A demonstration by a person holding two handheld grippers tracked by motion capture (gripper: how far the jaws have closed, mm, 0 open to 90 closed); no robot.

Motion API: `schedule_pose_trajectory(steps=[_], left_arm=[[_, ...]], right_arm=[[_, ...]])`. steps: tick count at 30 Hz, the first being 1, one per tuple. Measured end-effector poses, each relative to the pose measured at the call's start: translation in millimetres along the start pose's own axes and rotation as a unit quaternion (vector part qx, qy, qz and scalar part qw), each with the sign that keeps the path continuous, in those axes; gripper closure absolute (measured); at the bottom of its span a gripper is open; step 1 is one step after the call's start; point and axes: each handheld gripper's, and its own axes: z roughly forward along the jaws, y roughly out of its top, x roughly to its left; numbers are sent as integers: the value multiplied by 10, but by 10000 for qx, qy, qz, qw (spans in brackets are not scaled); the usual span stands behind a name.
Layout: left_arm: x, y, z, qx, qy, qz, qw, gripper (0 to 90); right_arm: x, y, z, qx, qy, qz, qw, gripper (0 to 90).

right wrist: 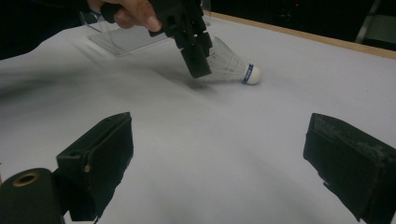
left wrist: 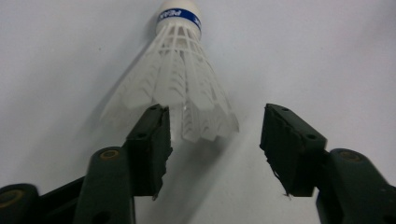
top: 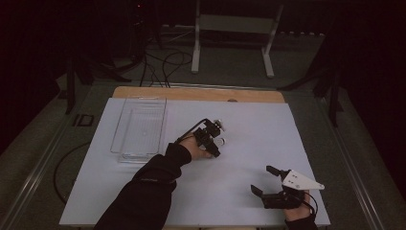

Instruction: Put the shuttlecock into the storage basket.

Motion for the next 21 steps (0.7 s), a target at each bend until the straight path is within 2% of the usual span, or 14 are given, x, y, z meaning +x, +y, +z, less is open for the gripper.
schedule_pose_trajectory(steps=[1,2,4,9,11,13,21], left_arm=[[2,15,18,-5,84,-22,10000,470],[7,21,32,11,74,-27,10000,512],[7,30,46,9,134,-48,9999,532],[27,45,94,15,73,-109,9999,614],[21,48,107,16,52,-83,10000,657],[14,55,115,8,158,-68,9999,693],[24,64,136,94,124,6,9999,873]], right_arm=[[0,0,1,4,0,-5,10000,85],[1,0,1,6,4,-16,10000,85],[1,0,1,9,4,-15,10000,86],[-2,-2,1,13,25,-1,10000,86],[-6,-3,0,6,26,-3,10000,86],[-7,-4,-1,2,30,0,10000,86],[-8,-6,2,12,37,9,10000,87]])
